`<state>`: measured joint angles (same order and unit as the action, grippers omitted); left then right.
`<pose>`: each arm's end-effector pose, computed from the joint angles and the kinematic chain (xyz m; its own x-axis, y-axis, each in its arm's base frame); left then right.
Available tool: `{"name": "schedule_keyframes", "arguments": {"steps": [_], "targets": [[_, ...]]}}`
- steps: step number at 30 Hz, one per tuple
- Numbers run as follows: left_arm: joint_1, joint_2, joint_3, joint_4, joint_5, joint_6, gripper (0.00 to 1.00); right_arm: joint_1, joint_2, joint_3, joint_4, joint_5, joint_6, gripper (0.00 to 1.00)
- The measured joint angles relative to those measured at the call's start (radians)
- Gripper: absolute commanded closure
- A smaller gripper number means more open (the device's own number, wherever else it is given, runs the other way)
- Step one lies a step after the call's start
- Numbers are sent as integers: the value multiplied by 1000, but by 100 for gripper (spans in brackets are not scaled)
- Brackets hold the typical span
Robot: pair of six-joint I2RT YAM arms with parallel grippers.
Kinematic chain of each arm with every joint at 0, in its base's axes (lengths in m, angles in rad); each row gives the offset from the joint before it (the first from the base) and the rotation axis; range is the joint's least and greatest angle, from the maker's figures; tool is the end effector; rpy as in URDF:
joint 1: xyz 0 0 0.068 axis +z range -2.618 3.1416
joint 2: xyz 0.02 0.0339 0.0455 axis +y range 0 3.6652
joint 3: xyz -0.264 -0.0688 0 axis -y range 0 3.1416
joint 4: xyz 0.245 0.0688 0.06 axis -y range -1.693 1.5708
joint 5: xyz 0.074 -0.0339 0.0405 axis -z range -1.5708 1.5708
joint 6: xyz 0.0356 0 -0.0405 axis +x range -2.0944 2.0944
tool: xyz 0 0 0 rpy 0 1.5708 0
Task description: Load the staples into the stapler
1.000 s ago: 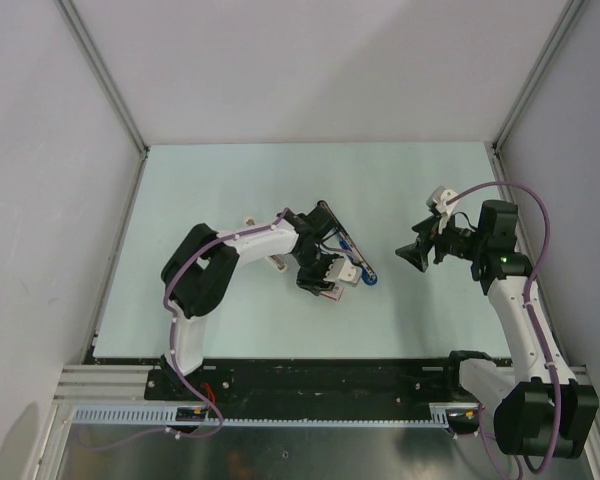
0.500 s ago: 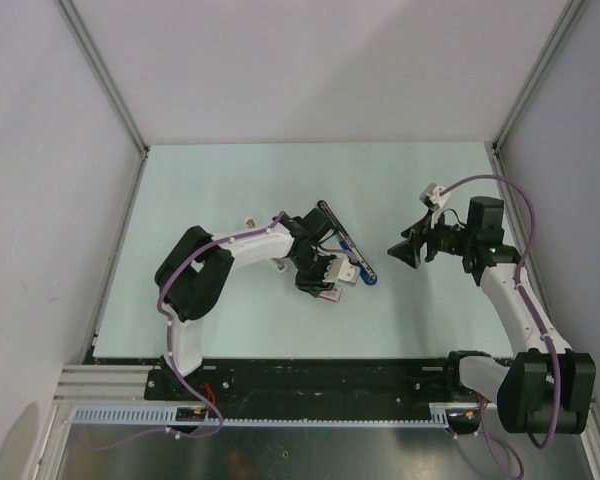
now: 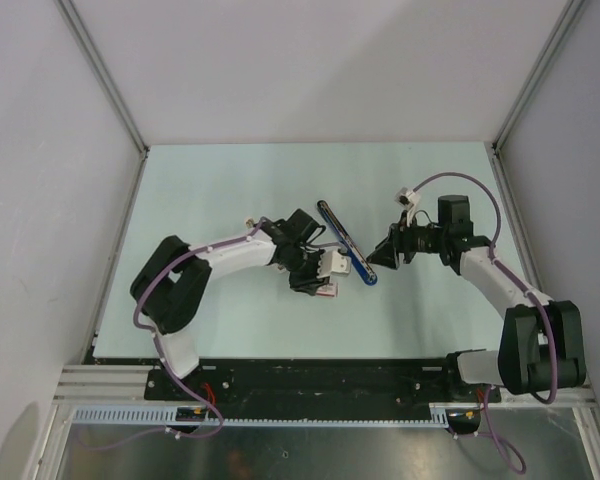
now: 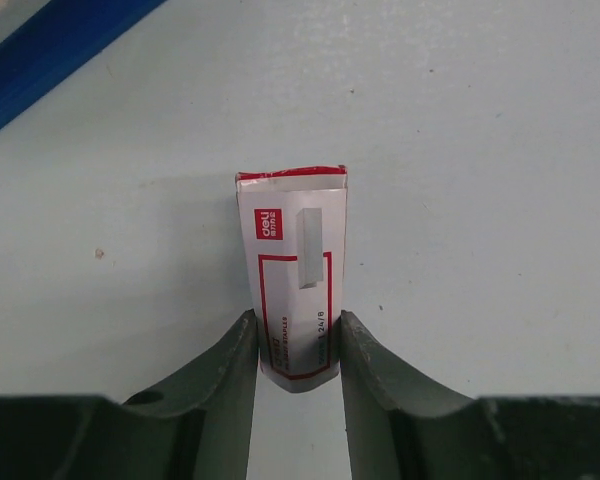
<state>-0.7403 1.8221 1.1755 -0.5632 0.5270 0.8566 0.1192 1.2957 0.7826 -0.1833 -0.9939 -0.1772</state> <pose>0.2495 -0.2522 0.1715 0.0872 0.8050 -0.5869 0.9897 -0.1373 -0.0413 0.2574 0.0609 0.2397 -0.5030 -0.1571 -0.8499 -0.8046 0.4444 0.3940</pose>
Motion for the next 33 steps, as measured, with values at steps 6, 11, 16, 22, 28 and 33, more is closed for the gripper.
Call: {"name": "schedule_keyframes", "arguments": {"steps": [6, 11, 16, 22, 28, 33], "targets": [[4, -92, -86, 90, -10, -93, 60, 18, 61, 0, 50, -11, 94, 37], [4, -163, -134, 163, -45, -173, 60, 51, 121, 0, 106, -35, 185, 40], [5, -225, -151, 212, -80, -242, 59, 76, 208, 0, 137, -64, 257, 46], [6, -283, -155, 248, -105, -301, 58, 97, 299, 17, 141, -93, 329, 51], [6, -311, -155, 262, -106, -333, 57, 133, 323, 54, 149, -105, 377, 56], [-2, -311, -168, 264, -117, -335, 58, 129, 333, 68, 189, -129, 433, 57]]}}
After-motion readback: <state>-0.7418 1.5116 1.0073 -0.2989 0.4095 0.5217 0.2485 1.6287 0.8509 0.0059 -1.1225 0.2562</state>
